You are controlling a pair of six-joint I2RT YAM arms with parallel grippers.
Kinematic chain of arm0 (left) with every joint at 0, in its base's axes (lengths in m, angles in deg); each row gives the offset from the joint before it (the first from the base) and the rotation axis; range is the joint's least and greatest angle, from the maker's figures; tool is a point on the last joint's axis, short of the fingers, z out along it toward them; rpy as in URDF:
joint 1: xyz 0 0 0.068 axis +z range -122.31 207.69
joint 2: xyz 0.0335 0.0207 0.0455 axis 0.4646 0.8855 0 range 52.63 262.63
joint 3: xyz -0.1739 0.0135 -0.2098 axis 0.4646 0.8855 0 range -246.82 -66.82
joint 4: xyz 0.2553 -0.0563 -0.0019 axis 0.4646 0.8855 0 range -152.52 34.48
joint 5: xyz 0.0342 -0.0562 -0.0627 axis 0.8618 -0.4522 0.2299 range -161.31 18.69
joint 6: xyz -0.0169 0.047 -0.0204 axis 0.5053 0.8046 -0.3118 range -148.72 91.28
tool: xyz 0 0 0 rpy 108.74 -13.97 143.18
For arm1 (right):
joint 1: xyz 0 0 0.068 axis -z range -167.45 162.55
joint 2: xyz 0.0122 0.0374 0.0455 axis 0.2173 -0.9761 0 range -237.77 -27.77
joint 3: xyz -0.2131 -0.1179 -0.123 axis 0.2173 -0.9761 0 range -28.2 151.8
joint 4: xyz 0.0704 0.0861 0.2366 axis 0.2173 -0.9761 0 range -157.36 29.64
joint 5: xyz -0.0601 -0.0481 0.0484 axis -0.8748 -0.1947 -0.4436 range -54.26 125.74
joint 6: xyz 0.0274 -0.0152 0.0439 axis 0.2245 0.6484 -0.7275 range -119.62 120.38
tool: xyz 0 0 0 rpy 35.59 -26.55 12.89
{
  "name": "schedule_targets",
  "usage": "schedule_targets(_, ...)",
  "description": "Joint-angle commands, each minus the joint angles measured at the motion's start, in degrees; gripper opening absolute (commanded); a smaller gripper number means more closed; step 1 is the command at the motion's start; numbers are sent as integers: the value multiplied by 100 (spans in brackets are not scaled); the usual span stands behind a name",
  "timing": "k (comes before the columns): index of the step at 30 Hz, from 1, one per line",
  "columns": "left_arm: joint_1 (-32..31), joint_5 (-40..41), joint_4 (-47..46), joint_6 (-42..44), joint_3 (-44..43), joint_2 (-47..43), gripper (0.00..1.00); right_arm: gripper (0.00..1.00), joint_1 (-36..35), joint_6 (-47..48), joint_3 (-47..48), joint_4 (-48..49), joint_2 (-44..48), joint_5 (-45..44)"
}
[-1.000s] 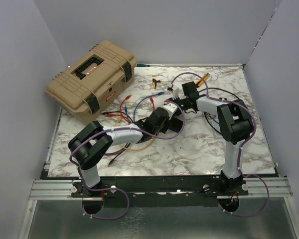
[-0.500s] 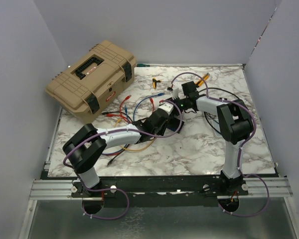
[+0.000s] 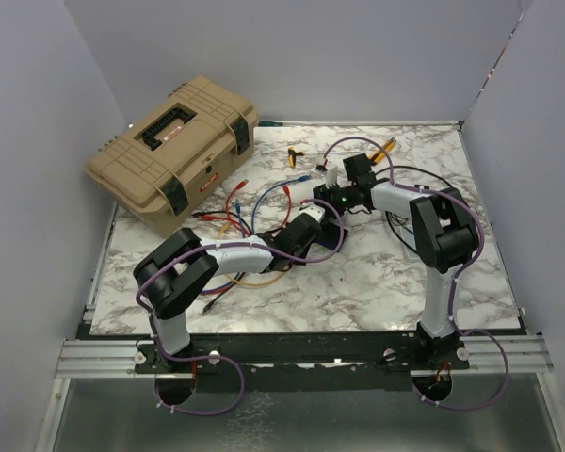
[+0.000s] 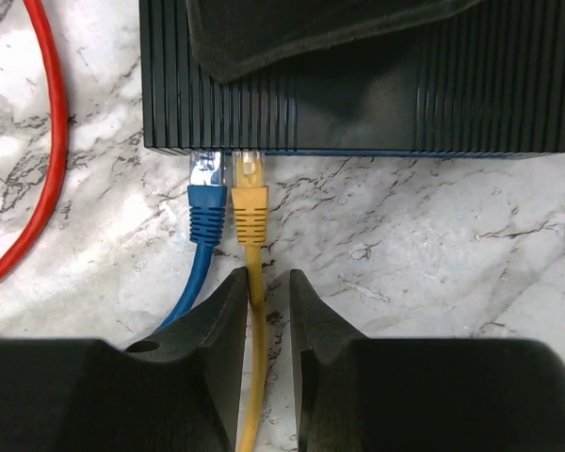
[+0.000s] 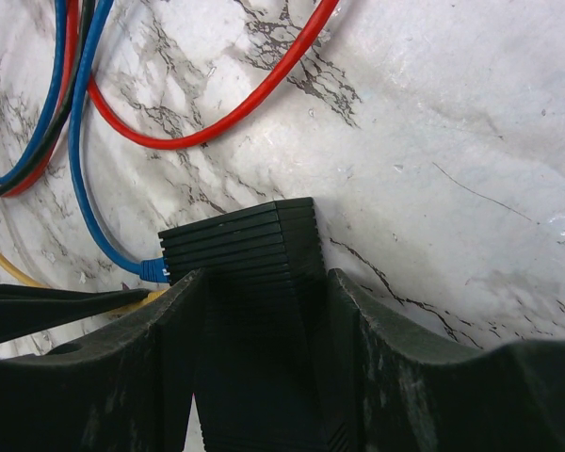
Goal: Insert the plug into the switch port
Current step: Insert the connector into the switch port.
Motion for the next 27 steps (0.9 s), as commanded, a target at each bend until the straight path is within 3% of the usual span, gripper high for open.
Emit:
schedule_targets(1,4,103,48,-116,-32,189,24,55,-78,-10,-303,-846,-313,-464)
schedule_targets(6,34,146,49,-94,-33,288,19,55,-77,-10,-309,-838,-321,-427)
schedule_targets(11,112,120,-59,29,-99,375,0,54,-75,29,-292,-893,-342,-222)
schedule_targets(27,375,215,-1485,265,-709,532,0,53,-93,225,-233,-1154,-393,1292)
